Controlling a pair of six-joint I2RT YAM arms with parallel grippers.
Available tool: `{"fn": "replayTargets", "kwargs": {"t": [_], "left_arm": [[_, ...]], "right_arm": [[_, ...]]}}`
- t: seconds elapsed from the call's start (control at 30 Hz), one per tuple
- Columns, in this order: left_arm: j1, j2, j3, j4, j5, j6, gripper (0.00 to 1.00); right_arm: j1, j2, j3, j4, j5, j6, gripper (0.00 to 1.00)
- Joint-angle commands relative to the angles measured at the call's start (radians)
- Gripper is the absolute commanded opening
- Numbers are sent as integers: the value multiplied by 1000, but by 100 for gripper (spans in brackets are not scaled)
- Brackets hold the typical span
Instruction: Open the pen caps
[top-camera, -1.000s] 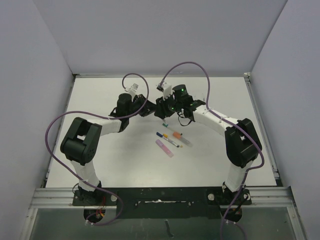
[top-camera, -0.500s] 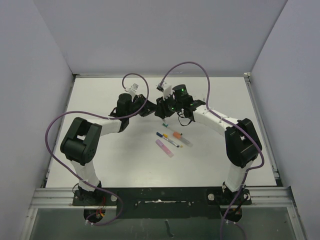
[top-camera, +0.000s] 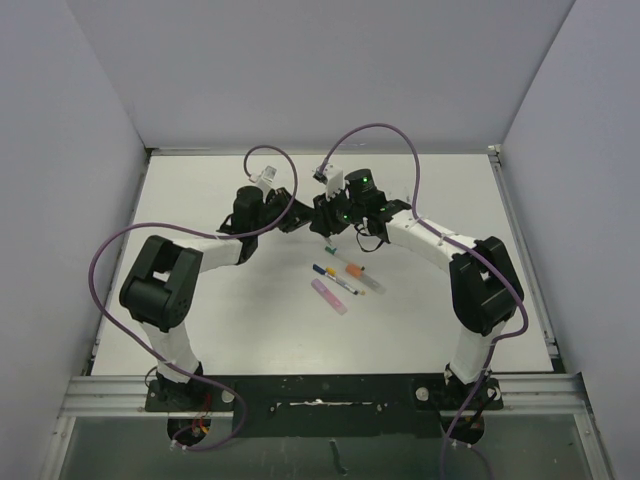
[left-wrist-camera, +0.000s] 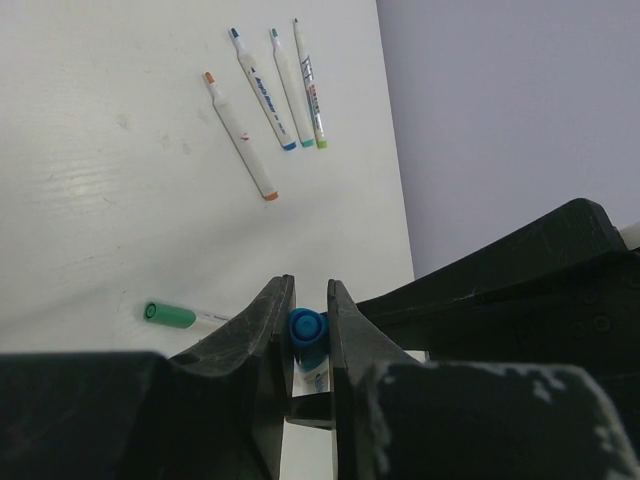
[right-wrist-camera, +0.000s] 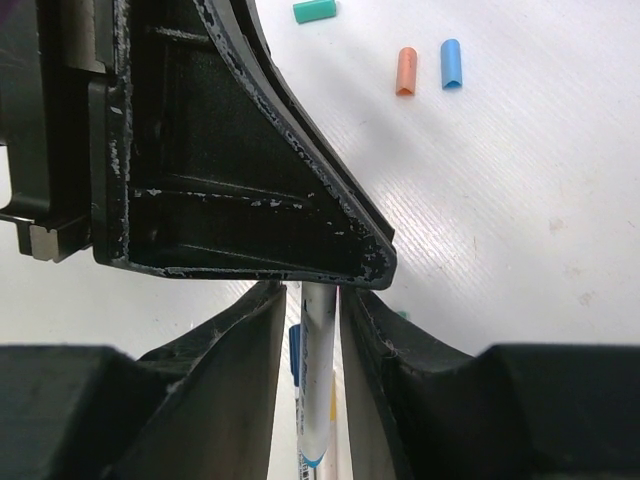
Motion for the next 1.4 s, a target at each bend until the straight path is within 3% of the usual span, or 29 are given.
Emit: {"fn": "replayTargets", "kwargs": {"t": [0.0,0.13,0.33,0.47,0.83,1.03,1.17,1.37], "left_arm": [[-4,-72,8,55,3,6,0],[-4,-74,8,51,1,9,0],[-1,-72,3,53,-1,8,0],[26,-78,2,47,-20,8,0],[239,-64,119,7,-27,5,0],[264,-45,141,4,-23,-6,0],[260,-38,112,-24,10,-4,0],[260,-28,62,-150,41,67,0]], "right_arm": [[6,-3,3,35,-6,0,30],[7,0,2,37,-3,0,26],[5,-5,0,36,7,-1,0],[5,-14,-7,22,17,-8,0],[-12,-149,-177,-66,21,-36,0],[-39,-207,-214,-61,43,-31,0],[-71,-184,-155,-49,94,-39,0],[-101,-4,55,-98,211,-89,0]]}}
